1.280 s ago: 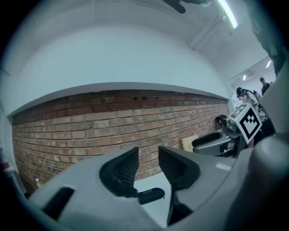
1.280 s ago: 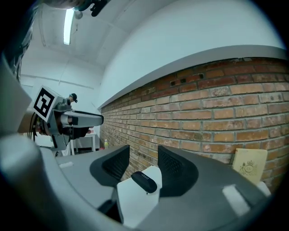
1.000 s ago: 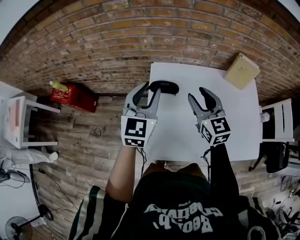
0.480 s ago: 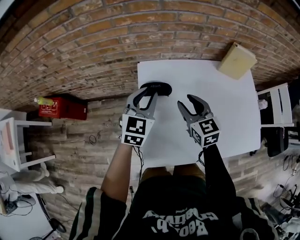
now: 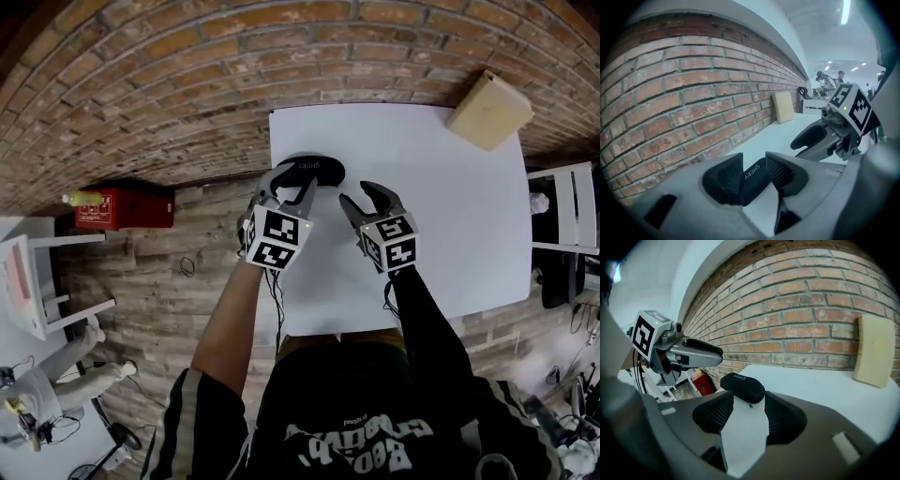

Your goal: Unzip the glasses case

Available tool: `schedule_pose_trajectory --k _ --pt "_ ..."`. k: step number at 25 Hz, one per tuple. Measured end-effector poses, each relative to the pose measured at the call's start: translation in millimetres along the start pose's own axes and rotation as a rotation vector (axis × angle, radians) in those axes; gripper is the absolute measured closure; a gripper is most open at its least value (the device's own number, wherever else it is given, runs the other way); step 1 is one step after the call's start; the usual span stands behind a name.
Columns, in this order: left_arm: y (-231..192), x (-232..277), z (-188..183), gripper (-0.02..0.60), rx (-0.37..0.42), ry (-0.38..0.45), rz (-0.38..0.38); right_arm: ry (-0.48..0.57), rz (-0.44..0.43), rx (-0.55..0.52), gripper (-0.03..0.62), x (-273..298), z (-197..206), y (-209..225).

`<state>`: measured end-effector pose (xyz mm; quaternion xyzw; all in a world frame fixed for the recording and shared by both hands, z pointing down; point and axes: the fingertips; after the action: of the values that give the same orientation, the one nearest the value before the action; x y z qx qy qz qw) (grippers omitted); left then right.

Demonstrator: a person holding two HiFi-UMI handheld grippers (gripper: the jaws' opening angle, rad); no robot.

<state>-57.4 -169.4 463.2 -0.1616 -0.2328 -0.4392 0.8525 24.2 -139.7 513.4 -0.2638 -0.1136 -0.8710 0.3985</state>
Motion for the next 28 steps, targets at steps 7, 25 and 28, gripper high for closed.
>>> schedule_pose_trajectory --k 7,25,28 --pt "-0.8 38.6 12.7 0.408 0.168 -0.116 0.057 -0.078 -0.062 0.053 0.365 39.1 25.9 -3.6" --pt "-0.3 72.4 51.3 0.492 0.181 -0.245 0.142 -0.253 -0.091 0.007 0.484 71.6 48.0 -10.8" --pt "0.2 72.0 52.5 0.494 0.173 -0.238 0.139 -0.255 -0.12 0.017 0.496 72.2 49.0 -17.7"
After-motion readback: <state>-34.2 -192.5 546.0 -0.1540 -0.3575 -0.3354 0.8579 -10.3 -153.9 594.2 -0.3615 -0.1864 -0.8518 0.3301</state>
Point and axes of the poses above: the fingertips, and each gripper's own axes: x forward along the fingers, y to its right, z out of its underside, and after that the axes turned 14 degrees about -x, right-handed
